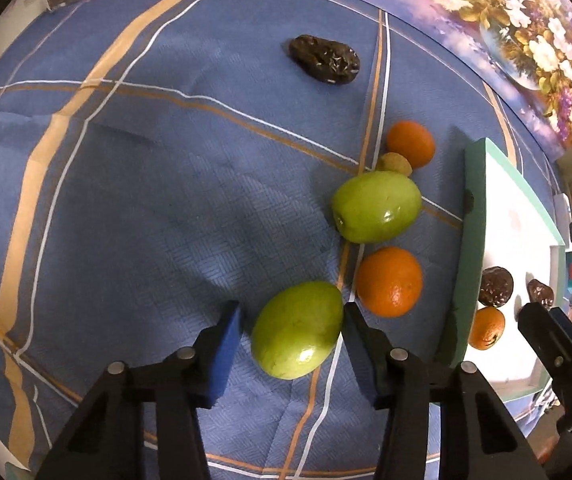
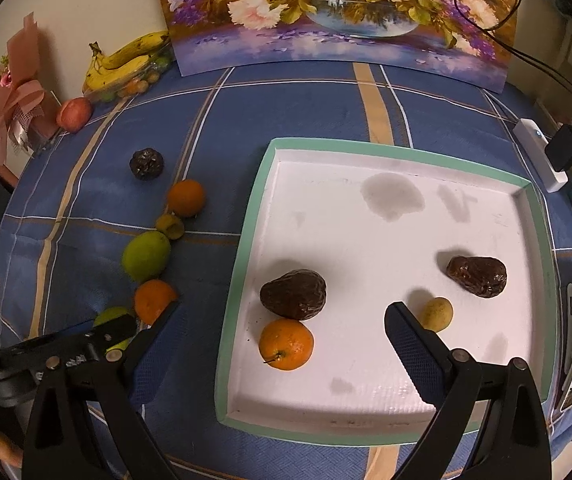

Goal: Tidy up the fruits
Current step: 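Move both open tools from the tray toward the fruits on the tablecloth, then close the left tool on a large green mango while the right tool grasps an orange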

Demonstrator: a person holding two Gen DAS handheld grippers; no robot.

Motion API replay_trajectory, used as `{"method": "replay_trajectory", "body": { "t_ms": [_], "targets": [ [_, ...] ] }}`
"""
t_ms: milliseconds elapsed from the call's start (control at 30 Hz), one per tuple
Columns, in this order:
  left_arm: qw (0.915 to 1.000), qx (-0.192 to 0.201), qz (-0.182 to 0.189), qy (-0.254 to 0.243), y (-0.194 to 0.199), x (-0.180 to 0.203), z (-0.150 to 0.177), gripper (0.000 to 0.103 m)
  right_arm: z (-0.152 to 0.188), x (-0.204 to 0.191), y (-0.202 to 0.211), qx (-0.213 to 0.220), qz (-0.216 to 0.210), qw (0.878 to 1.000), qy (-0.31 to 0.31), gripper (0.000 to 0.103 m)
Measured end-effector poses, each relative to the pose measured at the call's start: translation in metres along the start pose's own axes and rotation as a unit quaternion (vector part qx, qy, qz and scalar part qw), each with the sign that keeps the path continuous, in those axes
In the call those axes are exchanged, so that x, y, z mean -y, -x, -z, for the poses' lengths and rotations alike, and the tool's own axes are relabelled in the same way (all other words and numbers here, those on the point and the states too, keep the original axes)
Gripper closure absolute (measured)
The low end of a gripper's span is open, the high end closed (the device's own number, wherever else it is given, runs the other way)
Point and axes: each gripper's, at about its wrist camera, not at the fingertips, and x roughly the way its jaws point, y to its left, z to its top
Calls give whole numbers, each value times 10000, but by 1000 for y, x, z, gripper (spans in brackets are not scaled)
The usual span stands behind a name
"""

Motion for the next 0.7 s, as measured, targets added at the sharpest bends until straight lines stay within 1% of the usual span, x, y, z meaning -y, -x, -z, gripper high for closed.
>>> {"method": "replay_trajectory", "body": {
  "t_ms": [100,200,333,433,467,500,533,567,667,700],
  "targets": [
    [10000,1,6,-80,0,4,0,56,-1,-1,0,6,-6,10000,6,5],
    [9999,15,-13,-126,-1,7,1,56,-1,-3,0,17,-18,10000,12,5],
    [9999,79,104,81,3,-1,-3,56,-1,-5,-2,22,-42,10000,46,5],
    [9994,262,14,215,12,-8,-9,56,-2,-9,-2,62,-101,9999,84,5],
    [9990,344,12,290,16,-11,-11,56,-2,-11,-2,73,-136,9998,107,8],
    [9985,416,27,364,20,-14,-12,56,-3,-13,-3,85,-174,9997,129,16],
    [9977,501,33,449,24,-18,-14,56,-3,-16,-3,101,-215,9996,163,20],
    [9972,560,22,496,28,-21,-14,56,-3,-19,-4,94,-227,9995,199,22],
    [9954,733,-41,610,36,-29,-18,56,-3,-29,-8,78,-308,9989,336,22],
    [9949,780,-61,638,39,-31,-19,56,-3,-33,-9,76,-366,9986,368,24]
  ]
}}
